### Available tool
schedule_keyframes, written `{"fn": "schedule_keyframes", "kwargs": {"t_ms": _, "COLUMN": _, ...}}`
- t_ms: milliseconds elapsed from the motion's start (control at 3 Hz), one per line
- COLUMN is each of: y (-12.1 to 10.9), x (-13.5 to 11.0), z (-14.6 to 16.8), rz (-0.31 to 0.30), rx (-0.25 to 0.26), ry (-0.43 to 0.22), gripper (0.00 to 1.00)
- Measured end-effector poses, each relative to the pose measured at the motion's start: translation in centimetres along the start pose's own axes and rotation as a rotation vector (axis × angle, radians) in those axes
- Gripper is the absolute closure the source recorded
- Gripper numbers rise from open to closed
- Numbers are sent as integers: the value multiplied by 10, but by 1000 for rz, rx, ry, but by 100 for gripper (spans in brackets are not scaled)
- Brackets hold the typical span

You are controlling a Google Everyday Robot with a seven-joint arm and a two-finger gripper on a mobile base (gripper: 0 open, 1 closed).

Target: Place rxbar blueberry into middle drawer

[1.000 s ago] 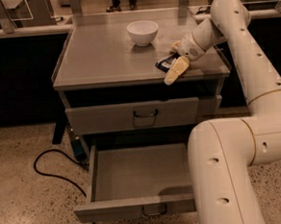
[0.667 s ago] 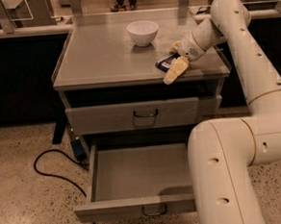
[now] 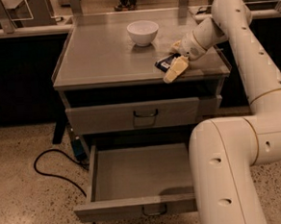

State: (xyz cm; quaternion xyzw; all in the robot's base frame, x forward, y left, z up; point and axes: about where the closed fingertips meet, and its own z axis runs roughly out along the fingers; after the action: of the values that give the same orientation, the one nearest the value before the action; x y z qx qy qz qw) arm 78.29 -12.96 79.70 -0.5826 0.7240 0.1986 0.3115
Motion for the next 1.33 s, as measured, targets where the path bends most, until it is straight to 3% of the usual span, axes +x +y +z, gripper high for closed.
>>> {"fn": "schedule_keyframes", "kwargs": {"t_ms": 333, "y": 2, "x": 0, "z": -2, "rz": 0, "rx": 0, "ry": 0, "gripper": 88}}
{"fn": "schedule_keyframes", "kwargs": {"t_ms": 667, "y": 5, "x": -43, "z": -36, "rz": -40, "rx": 67, "ry": 83, "gripper": 100}}
{"fn": "schedule_keyframes", "kwargs": {"t_ms": 1000, "y": 21, "x": -103, "z": -98, "rz": -92, "rx": 166, "ry": 141, "gripper": 100}}
{"fn": "schedule_keyframes", "kwargs": {"t_ms": 1333, "y": 45, "x": -136, "z": -139, "rz": -131, "rx": 231, "ry": 153, "gripper": 100}}
